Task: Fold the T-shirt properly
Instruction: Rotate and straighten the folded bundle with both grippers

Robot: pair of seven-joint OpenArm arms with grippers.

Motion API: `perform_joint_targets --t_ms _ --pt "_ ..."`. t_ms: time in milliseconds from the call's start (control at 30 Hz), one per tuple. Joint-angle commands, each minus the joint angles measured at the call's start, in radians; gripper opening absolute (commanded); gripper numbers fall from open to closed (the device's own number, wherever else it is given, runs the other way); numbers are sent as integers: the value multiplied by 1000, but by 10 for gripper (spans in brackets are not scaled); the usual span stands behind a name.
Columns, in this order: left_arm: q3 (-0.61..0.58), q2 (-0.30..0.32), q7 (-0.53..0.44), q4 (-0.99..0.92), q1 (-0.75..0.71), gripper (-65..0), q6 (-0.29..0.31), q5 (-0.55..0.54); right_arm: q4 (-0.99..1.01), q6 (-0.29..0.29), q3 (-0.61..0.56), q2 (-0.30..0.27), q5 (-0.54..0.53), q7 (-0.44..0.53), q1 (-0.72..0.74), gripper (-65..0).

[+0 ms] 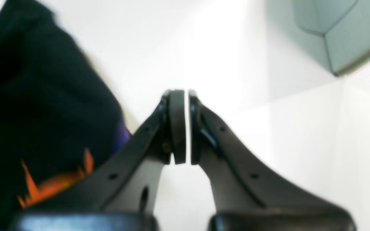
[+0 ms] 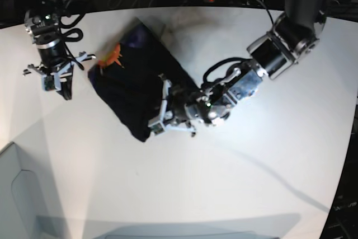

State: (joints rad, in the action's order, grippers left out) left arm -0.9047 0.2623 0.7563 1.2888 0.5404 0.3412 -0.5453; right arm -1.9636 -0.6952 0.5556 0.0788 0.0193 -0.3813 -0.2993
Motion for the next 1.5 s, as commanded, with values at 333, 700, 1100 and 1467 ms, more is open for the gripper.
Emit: perform_joint_targets --t_ms 333,700,1100,1467 --pt "-1 -257 -8 -177 48 -636 258 557 -20 -3 156 78 -12 25 -27 -650" --pt "5 -298 -10 -170 126 -237 256 620 -13 -3 152 78 -12 23 -31 -650" --pt "393 -80 62 225 24 -232 255 623 181 -3 146 40 -11 23 13 -650" --pt "981 90 64 443 -490 -232 256 617 221 -3 7 36 -12 26 -53 -650"
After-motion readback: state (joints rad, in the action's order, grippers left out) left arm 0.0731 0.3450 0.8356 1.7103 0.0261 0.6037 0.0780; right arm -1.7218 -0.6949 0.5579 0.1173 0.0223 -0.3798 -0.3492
